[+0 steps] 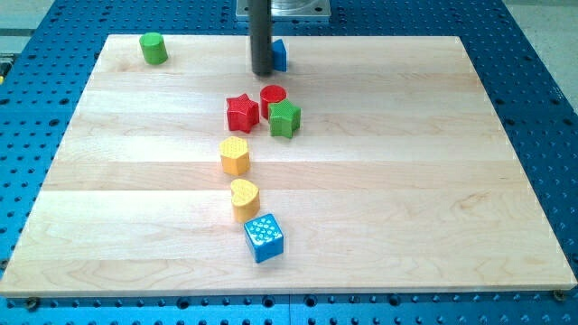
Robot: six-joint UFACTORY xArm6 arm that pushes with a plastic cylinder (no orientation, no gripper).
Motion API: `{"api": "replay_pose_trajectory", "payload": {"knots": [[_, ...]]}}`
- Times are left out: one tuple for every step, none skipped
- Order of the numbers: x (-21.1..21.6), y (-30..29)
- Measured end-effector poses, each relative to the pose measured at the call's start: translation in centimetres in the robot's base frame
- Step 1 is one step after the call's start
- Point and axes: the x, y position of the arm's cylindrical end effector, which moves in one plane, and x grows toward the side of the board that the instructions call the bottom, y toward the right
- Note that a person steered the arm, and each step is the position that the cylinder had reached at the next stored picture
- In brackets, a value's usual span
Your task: Move the blue triangle diagonally to the top right side of the red circle
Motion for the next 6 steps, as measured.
{"api": "replay_pose_trajectory", "payload": {"knots": [[-1.1,-1.1],[-1.1,6.5],[-1.4,10.0],[1.7,10.9],[1.8,13.0],[1.8,13.0]]}}
